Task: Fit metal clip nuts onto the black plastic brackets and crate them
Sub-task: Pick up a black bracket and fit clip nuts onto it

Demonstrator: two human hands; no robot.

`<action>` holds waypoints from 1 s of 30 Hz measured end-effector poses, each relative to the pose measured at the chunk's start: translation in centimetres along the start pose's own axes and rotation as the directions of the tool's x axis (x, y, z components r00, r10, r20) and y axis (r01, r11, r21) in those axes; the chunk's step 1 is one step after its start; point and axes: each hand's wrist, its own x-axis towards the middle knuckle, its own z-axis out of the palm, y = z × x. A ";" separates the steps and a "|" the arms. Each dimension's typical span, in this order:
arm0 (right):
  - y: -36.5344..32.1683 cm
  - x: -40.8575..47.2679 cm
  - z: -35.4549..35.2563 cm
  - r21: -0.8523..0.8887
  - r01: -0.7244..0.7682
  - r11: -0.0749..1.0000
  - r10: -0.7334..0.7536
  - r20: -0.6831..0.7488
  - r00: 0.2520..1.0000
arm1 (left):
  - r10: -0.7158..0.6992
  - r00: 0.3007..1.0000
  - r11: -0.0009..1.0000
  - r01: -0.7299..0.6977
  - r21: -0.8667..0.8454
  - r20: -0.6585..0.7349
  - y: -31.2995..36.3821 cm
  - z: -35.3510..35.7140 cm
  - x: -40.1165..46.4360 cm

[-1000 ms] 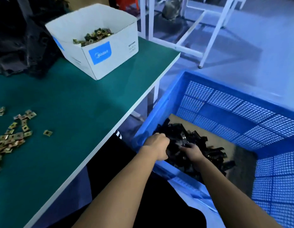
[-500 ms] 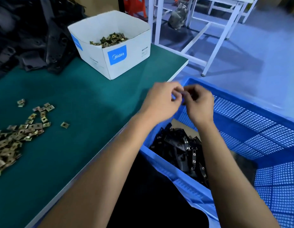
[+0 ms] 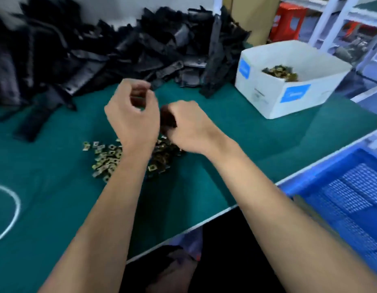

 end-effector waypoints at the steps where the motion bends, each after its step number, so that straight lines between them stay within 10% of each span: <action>1: -1.6 1.2 1.6 -0.020 0.041 0.999 -0.040 0.045 0.998 | -0.011 0.999 0.998 0.013 0.055 -0.042 -1.9 -1.9 0.9; 10: -8.2 6.1 10.9 -0.280 0.276 0.919 -0.245 0.140 0.959 | -0.001 0.976 0.725 0.151 0.672 -0.217 -14.0 -15.2 7.1; 16: -8.5 6.2 11.7 -0.205 0.407 0.890 -0.368 0.204 0.907 | -0.316 0.944 0.654 0.285 0.701 -0.089 -16.2 -14.9 8.9; 22: -8.2 6.0 11.2 -0.168 0.395 0.903 -0.368 0.168 0.914 | -0.261 0.958 0.691 0.273 0.669 -0.121 -14.8 -14.8 8.2; 30: -7.6 5.6 10.8 0.034 0.349 0.937 -0.350 0.051 0.935 | -0.262 0.960 0.489 0.218 0.844 -0.097 -13.5 -14.5 6.9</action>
